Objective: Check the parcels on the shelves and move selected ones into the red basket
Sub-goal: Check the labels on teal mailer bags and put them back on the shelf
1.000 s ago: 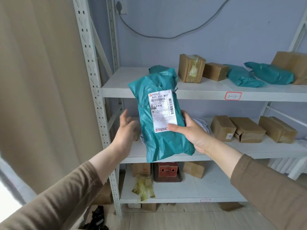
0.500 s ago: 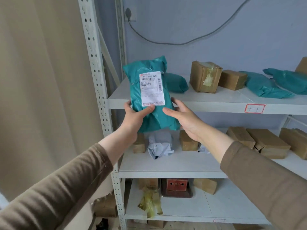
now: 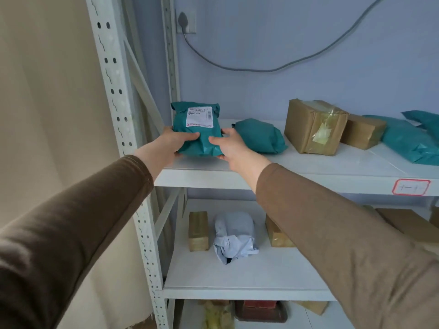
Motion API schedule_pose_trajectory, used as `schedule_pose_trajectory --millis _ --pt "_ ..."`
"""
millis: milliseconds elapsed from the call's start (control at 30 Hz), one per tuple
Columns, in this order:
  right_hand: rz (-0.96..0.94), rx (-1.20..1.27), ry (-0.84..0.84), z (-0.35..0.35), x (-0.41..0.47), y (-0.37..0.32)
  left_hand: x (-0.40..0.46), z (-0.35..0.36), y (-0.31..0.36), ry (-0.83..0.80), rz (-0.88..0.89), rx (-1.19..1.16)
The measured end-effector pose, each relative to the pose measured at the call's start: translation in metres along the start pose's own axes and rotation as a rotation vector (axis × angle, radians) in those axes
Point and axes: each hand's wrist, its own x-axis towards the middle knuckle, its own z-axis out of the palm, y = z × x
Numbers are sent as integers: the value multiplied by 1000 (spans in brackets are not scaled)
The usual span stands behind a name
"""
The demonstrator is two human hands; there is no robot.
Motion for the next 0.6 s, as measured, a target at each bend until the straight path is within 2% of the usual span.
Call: schedule_pose_trajectory --millis 167,267,367,433,533,600 --pt "4 -103 36 11 44 20 43 1 -12 48 -9 93" --pt "-60 -183 12 4 31 14 46 7 -14 76 -8 202" --pt "-198 -235 32 -18 15 1 41 10 3 160 124 520" --pt "-296 -143 68 -42 9 -12 32 20 22 184 289 632" --pt "-346 10 159 -83 12 -31 22 54 42 66 485 564" --pt "-370 -56 294 -108 23 -37 20 85 48 -59 438 466"
